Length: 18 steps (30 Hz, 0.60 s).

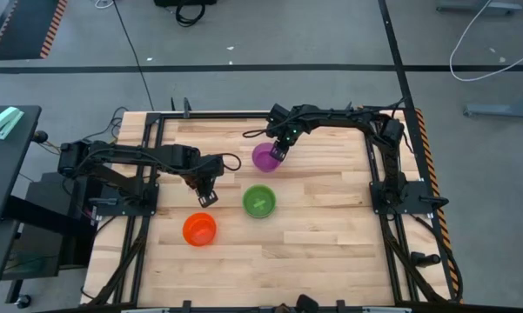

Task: Nest bowls inside each other
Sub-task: Stack the purple bowl on top of the green bowl

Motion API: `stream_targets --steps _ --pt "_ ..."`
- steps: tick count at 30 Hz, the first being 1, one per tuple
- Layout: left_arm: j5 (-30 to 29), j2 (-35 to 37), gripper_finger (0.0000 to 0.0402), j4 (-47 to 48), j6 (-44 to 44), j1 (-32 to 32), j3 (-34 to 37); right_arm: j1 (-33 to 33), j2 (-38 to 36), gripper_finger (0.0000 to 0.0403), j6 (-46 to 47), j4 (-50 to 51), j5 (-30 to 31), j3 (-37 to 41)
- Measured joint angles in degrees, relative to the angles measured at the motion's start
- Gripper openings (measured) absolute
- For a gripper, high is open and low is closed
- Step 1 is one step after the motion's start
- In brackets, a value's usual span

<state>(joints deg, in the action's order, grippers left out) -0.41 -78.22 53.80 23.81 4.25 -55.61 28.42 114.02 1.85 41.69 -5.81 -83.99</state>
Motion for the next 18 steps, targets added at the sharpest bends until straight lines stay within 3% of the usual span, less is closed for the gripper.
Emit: stream_targets --steps 18 --pt "0.0 0.0 0.0076 0.0 1.2 0.0 0.0 -1.0 0.0 0.0105 2.5 0.3 -0.2 0.0"
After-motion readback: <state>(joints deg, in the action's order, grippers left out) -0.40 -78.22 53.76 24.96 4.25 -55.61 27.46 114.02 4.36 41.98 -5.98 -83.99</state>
